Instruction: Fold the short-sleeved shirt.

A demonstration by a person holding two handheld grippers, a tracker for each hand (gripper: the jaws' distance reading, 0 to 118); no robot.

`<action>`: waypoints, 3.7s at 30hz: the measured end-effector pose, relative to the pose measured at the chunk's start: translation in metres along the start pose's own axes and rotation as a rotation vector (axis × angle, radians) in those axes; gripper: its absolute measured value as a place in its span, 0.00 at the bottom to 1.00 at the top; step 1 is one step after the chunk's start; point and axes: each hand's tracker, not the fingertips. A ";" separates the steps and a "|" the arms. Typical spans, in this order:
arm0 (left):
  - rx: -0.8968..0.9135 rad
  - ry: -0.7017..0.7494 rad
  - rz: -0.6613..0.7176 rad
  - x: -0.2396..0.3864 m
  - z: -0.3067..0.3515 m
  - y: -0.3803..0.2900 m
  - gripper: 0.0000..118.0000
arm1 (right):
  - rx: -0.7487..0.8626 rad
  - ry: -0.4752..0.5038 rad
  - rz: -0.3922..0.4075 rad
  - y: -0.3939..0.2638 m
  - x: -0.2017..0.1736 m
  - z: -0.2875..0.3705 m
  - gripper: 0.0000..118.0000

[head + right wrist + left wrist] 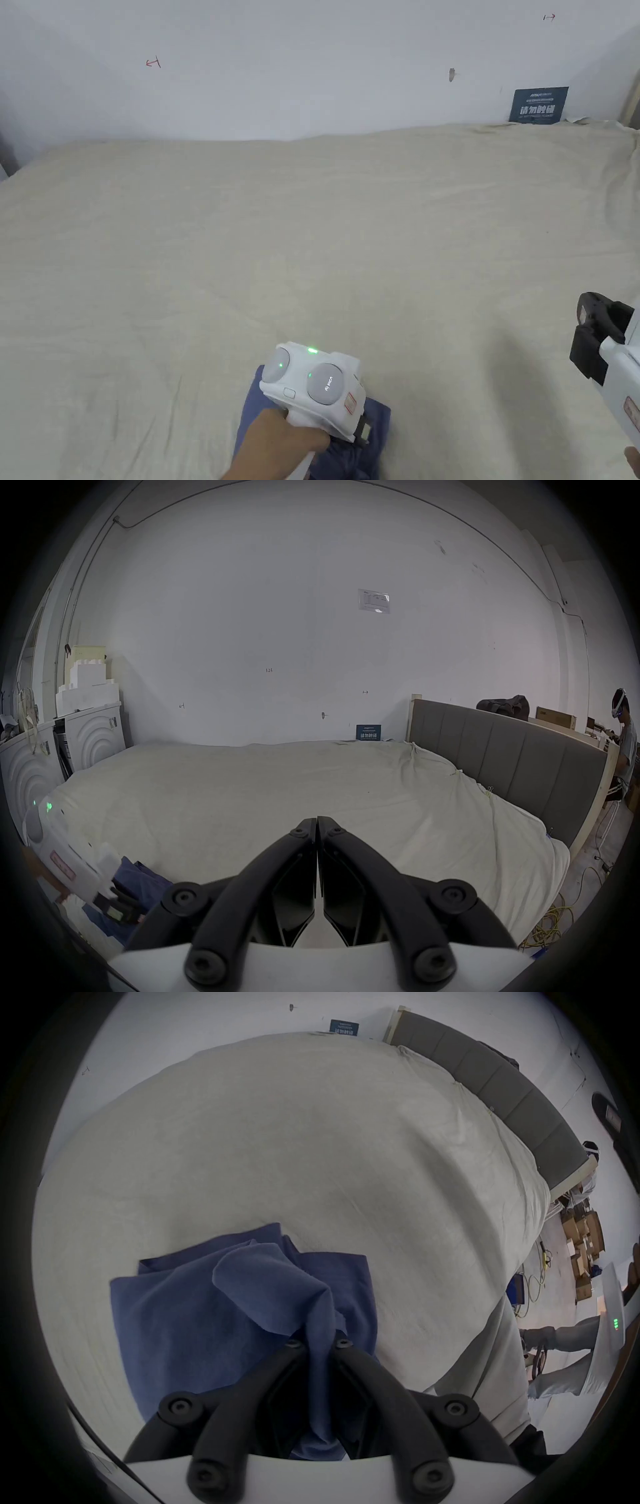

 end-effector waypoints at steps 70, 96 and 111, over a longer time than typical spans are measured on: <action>0.752 -0.040 0.079 0.018 0.042 -0.081 0.00 | 0.044 -0.002 0.014 0.011 -0.008 0.005 0.00; 1.062 0.448 0.270 -0.146 0.199 -0.122 0.00 | 0.082 0.116 -0.013 0.011 -0.122 -0.007 0.00; 1.045 0.508 0.330 -0.177 0.207 -0.160 0.00 | -0.155 0.183 -0.014 -0.084 -0.188 -0.045 0.00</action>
